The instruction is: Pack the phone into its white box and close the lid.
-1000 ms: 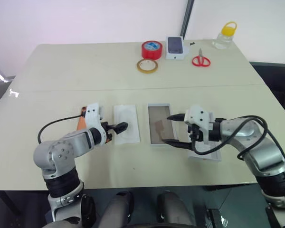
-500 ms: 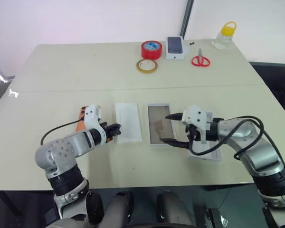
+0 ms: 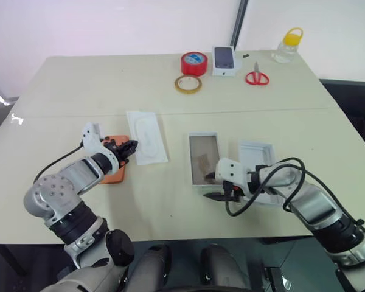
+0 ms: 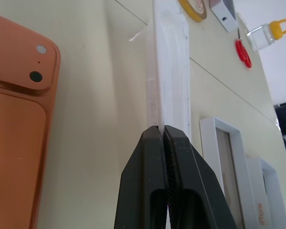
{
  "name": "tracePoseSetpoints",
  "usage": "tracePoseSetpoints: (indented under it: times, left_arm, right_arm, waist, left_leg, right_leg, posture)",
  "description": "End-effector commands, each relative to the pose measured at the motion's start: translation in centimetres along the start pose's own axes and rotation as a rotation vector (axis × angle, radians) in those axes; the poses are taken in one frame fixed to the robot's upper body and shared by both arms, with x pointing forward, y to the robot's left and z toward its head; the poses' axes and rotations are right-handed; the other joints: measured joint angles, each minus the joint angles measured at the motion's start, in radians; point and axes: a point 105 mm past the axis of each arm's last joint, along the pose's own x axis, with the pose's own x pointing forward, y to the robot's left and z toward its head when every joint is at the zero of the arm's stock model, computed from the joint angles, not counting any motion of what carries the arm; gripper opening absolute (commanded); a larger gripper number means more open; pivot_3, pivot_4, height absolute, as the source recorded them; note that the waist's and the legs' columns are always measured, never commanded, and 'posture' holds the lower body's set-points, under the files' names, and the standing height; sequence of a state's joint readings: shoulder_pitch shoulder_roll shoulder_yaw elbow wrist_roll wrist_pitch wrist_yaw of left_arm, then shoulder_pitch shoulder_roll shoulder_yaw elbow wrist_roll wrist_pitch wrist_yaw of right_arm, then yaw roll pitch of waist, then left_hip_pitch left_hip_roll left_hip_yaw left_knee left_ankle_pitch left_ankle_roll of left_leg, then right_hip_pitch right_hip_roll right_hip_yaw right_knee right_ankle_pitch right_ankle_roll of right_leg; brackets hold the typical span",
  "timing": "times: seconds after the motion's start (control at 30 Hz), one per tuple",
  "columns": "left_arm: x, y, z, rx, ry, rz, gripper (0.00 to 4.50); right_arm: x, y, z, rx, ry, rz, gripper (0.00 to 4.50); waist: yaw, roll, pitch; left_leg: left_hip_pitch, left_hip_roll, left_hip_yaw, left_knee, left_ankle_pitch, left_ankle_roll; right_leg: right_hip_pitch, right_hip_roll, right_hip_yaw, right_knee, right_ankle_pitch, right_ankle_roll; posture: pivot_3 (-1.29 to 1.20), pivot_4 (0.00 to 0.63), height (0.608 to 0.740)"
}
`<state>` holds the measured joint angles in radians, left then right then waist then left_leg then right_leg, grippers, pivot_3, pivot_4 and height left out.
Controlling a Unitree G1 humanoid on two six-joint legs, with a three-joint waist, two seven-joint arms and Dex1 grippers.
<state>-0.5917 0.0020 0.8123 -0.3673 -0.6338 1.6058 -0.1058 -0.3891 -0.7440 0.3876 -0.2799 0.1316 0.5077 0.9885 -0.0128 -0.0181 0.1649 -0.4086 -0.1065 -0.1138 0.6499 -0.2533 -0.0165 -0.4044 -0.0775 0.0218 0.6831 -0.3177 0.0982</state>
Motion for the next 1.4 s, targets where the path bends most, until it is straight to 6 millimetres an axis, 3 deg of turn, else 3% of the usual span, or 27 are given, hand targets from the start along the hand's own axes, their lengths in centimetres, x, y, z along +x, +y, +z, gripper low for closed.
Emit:
tracePoseSetpoints:
  times: [0.03,0.07,0.23,0.53,0.77,1.07,1.17,1.37,1.4]
  left_arm:
    - [-0.6,-0.9,1.1,0.007,-0.056,-0.041,0.00]
    - [-0.7,-1.0,1.4,-0.001,-0.068,-0.046,0.00]
    - [-0.9,-1.2,2.6,-0.030,-0.109,-0.074,0.00]
    - [-0.9,-1.2,2.6,-0.025,-0.102,-0.068,0.00]
    - [-0.7,-1.4,2.3,-0.030,-0.098,-0.065,0.00]
    - [-0.4,-2.0,2.0,-0.032,-0.084,-0.087,0.00]
    - [-0.4,-2.0,2.0,-0.032,-0.082,-0.089,0.00]
    - [-0.6,-1.9,1.6,-0.014,-0.069,-0.091,0.00]
    - [-0.7,-1.9,1.5,-0.006,-0.062,-0.094,0.00]
  right_arm:
    - [0.4,-0.2,2.0,-0.095,-0.050,0.002,0.50]
    - [0.6,-0.2,2.3,-0.110,-0.056,0.004,0.05]
    - [2.4,0.0,4.1,-0.179,-0.082,0.032,0.05]
    - [6.3,0.0,5.4,-0.276,-0.109,0.073,0.05]
    - [6.8,0.8,6.7,-0.362,-0.177,0.113,0.05]
    - [8.5,0.1,7.5,-0.308,-0.167,0.095,0.05]
    - [8.5,-0.2,7.9,-0.270,-0.183,0.077,0.86]
    - [5.9,-1.1,9.7,-0.284,-0.279,0.026,3.80]
    - [5.3,-1.3,9.6,-0.283,-0.282,0.021,3.80]
  waist:
    - [0.000,0.000,0.000]
    - [0.000,0.000,0.000]
    - [-0.001,-0.002,0.000]
    - [-0.003,-0.003,-0.001]
    - [-0.007,-0.004,-0.001]
    - [-0.005,-0.004,-0.001]
    - [-0.005,-0.004,-0.001]
    - [-0.005,-0.004,-0.001]
    - [-0.004,-0.004,-0.001]
  left_leg:
    - [0.000,0.000,0.000,0.000,0.000,0.000]
    - [0.000,0.000,0.000,0.000,0.000,0.000]
    - [0.000,0.000,0.000,0.000,0.000,0.000]
    - [0.000,0.000,-0.001,0.000,0.001,-0.001]
    - [0.001,0.000,-0.001,0.000,0.001,-0.002]
    - [0.000,0.000,-0.001,0.000,0.001,-0.002]
    - [0.000,0.000,-0.001,0.000,0.001,-0.002]
    - [0.000,0.000,-0.001,0.000,0.001,-0.002]
    - [0.000,0.000,-0.001,0.000,0.001,-0.002]
  right_leg:
    - [0.000,0.000,0.000,0.000,0.000,0.000]
    - [0.000,0.000,0.000,0.000,0.000,0.000]
    - [0.000,0.000,0.000,0.000,0.000,0.000]
    - [0.000,0.000,0.000,0.000,0.000,0.000]
    - [-0.001,0.001,0.000,0.001,0.000,0.000]
    - [-0.001,0.001,0.000,0.001,0.000,0.000]
    - [-0.001,0.001,0.000,0.001,0.000,0.000]
    - [-0.001,0.001,0.000,0.001,0.000,0.000]
    - [-0.001,0.001,0.000,0.001,0.000,0.000]
  posture:
    - [0.00,0.150,0.740]
    - [0.00,0.150,0.740]
    - [0.00,0.150,0.740]
    - [0.00,0.150,0.740]
    - [0.00,0.150,0.740]
    - [0.00,0.150,0.740]
    - [0.00,0.150,0.740]
    - [0.00,0.150,0.740]
    - [0.00,0.150,0.740]
